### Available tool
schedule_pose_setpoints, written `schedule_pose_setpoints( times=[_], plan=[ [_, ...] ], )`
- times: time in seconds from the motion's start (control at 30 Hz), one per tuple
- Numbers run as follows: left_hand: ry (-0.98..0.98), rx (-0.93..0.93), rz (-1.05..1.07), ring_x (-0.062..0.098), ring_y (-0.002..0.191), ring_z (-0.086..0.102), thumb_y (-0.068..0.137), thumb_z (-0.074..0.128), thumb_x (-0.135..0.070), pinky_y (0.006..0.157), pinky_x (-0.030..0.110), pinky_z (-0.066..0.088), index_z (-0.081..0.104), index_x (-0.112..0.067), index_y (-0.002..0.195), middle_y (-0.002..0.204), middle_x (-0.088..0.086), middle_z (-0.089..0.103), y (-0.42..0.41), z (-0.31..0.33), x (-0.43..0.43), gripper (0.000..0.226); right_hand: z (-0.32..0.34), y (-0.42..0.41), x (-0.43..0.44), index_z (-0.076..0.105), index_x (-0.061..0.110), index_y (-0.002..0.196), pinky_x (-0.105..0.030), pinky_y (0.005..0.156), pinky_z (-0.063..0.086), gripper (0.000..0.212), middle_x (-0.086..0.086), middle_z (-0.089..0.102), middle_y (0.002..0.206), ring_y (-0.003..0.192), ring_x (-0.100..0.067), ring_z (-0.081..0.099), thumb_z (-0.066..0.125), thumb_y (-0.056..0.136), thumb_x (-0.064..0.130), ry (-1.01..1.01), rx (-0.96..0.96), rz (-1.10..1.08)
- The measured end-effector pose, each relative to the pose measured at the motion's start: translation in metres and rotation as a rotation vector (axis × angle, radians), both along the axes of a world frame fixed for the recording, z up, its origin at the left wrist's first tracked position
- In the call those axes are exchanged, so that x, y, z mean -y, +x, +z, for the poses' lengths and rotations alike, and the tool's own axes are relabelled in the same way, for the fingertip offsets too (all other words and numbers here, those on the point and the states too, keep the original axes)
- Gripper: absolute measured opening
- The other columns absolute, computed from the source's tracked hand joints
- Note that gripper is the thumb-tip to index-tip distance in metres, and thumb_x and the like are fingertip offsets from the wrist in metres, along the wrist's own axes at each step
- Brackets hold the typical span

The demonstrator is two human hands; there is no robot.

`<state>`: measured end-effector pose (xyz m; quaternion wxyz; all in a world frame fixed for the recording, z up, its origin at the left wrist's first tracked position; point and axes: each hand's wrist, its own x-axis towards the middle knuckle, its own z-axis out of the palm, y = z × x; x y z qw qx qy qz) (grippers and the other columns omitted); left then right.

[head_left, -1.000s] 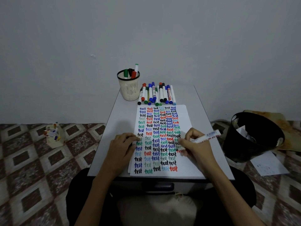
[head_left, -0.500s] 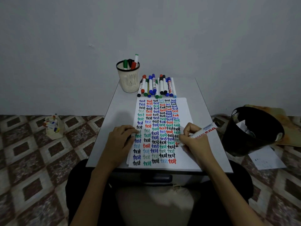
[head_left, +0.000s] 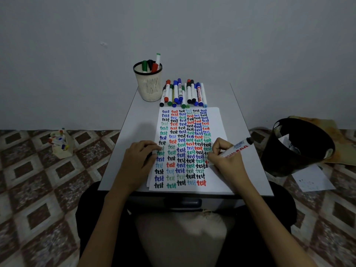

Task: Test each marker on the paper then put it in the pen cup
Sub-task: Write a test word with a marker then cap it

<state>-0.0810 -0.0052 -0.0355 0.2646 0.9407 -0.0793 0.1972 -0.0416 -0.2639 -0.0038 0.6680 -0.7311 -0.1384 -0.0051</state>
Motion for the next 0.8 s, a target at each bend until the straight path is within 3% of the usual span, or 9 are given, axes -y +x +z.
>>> schedule_pose_setpoints(
  times=[0.2,0.33,0.47,0.63,0.8],
  plan=[
    [0.006,0.001,-0.007,0.014,0.102,0.048,0.093,0.040,-0.038,0.086,0.042,0.045,0.063,-0.019,0.112,0.117,-0.003,0.056,0.0001,0.0003,-0.0007,0.035,0.0011,0.0013,0.0022,0.038,0.003,0.061,-0.019,0.044,0.031,0.031,-0.012,0.038,0.058,0.050,-0.012,0.037,0.053,0.075,-0.020,0.040,-0.031,-0.038],
    [0.008,0.001,0.002,0.013,0.104,0.047,0.092,0.040,-0.038,0.088,0.039,0.043,0.063,-0.018,0.112,0.117,-0.003,0.056,-0.0007,0.0007,0.0002,0.036,0.0009,-0.0012,0.0012,0.032,0.001,0.061,-0.022,0.050,0.034,0.026,-0.014,0.037,0.060,0.056,-0.015,0.038,0.052,0.072,-0.010,0.022,-0.009,-0.040],
    [0.009,0.006,0.003,0.013,0.104,0.047,0.093,0.040,-0.037,0.088,0.037,0.042,0.063,-0.018,0.112,0.117,-0.003,0.056,-0.0019,0.0010,0.0004,0.035,0.0000,-0.0005,0.0025,0.034,0.002,0.061,-0.018,0.048,0.031,0.030,-0.010,0.036,0.058,0.053,-0.011,0.035,0.053,0.076,-0.016,0.020,-0.007,-0.043],
    [0.001,0.006,0.001,0.012,0.104,0.046,0.093,0.040,-0.037,0.088,0.037,0.042,0.064,-0.017,0.112,0.117,-0.002,0.056,-0.0016,0.0015,0.0009,0.036,-0.0004,0.0003,0.0024,0.035,0.004,0.060,-0.019,0.049,0.035,0.022,-0.011,0.038,0.058,0.055,-0.014,0.039,0.055,0.068,-0.001,0.018,-0.024,-0.022],
    [-0.003,-0.001,0.000,0.013,0.105,0.046,0.093,0.040,-0.038,0.088,0.038,0.043,0.064,-0.017,0.113,0.117,-0.002,0.056,-0.0017,0.0019,0.0010,0.037,-0.0018,0.0004,0.0049,0.032,0.000,0.059,-0.017,0.049,0.031,0.029,-0.011,0.035,0.058,0.053,-0.009,0.035,0.051,0.073,-0.016,0.036,0.015,-0.098]
  ],
)
